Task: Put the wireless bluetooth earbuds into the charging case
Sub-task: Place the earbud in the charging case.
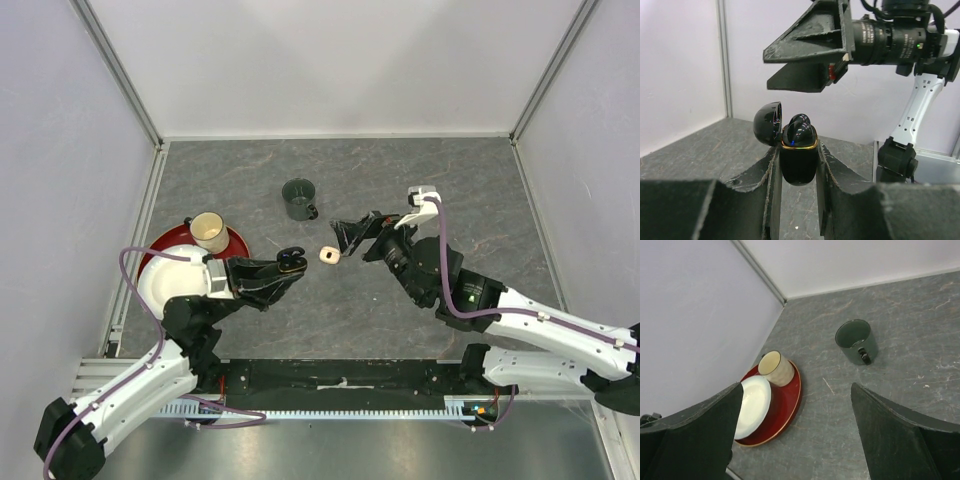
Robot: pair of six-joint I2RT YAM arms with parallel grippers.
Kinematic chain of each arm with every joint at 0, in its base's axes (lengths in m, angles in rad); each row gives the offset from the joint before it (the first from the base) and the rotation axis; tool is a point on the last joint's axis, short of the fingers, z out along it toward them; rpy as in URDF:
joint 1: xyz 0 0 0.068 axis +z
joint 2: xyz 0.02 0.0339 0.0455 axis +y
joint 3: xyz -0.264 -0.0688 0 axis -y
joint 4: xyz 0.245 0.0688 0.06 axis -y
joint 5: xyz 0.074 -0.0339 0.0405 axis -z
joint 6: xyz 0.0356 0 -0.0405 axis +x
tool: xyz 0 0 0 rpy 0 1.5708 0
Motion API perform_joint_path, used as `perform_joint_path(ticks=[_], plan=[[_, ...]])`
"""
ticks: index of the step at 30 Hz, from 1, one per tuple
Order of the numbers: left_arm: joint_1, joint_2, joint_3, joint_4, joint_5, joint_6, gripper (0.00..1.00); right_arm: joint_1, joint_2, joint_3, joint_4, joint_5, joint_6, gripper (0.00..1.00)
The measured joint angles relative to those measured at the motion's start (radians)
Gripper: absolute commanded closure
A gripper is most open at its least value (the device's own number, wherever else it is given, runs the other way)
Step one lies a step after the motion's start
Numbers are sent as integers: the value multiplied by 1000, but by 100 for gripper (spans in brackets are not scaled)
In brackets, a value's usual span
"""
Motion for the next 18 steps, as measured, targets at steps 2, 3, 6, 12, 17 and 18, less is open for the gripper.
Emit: perform_joint_path(ticks=[2, 3, 6, 12, 17, 18], plan=[[0, 1, 9, -6, 19, -1, 98, -31, 3, 13, -44, -76, 8, 3], [0, 2, 14, -8, 30, -2, 98, -41, 8, 20, -61, -105, 9, 3], [0, 8, 23, -13, 59, -3, 98, -77, 39, 60, -116, -196, 12, 2], [0, 21, 30, -30, 107, -5, 98, -103, 95, 112, -164, -329, 11, 2], [0, 41, 39, -30, 129, -10, 98, -103, 122, 115, -167, -435, 11, 2], [0, 47, 40, -30, 132, -10, 98, -103, 127, 115, -165, -461, 12, 2]])
